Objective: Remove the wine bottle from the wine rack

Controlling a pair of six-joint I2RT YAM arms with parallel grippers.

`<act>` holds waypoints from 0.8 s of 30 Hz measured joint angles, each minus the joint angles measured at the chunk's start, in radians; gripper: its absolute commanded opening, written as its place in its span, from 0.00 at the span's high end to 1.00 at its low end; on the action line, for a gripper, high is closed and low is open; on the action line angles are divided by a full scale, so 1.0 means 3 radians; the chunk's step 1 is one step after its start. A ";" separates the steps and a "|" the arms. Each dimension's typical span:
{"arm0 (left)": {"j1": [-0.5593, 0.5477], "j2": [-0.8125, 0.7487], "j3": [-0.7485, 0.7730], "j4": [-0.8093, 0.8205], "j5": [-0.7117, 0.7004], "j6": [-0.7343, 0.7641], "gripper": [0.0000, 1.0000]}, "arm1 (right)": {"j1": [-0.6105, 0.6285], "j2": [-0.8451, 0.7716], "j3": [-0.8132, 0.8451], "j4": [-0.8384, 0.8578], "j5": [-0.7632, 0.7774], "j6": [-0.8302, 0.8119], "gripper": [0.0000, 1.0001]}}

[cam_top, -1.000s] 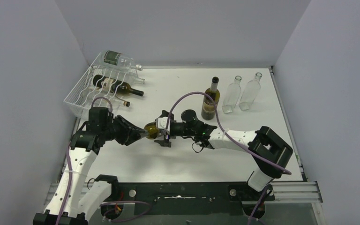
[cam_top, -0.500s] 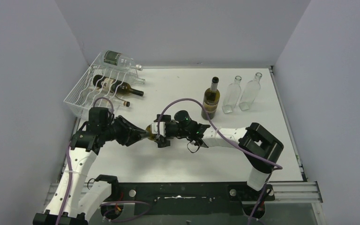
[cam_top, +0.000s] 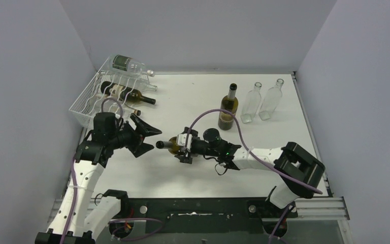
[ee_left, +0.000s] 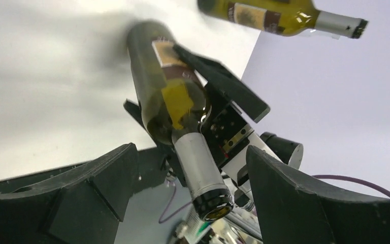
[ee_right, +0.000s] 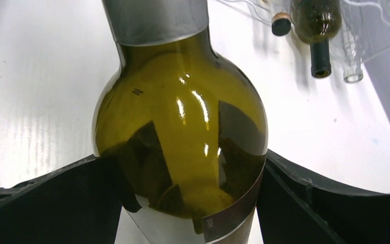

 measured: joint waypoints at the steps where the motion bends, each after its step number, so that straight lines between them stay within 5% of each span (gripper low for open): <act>1: 0.0000 0.0003 0.0053 -0.0003 -0.0052 0.0041 0.20 | 0.0000 -0.0071 -0.0055 -0.0006 0.0034 0.0086 0.54; 10: 0.0003 -0.0084 0.0404 0.0050 -0.0568 0.0366 0.19 | 0.0000 -0.1162 -0.0666 -0.0217 0.0518 0.0996 0.56; 19: 0.0003 -0.0135 0.0243 0.0206 -0.0657 0.0346 0.19 | -0.0032 -0.2431 -0.1100 -0.1045 0.1815 0.1776 0.63; 24: 0.0003 -0.0156 0.0097 0.0291 -0.0641 0.0261 0.19 | -0.0379 -0.3017 -0.1286 -0.1562 0.2219 0.2051 0.64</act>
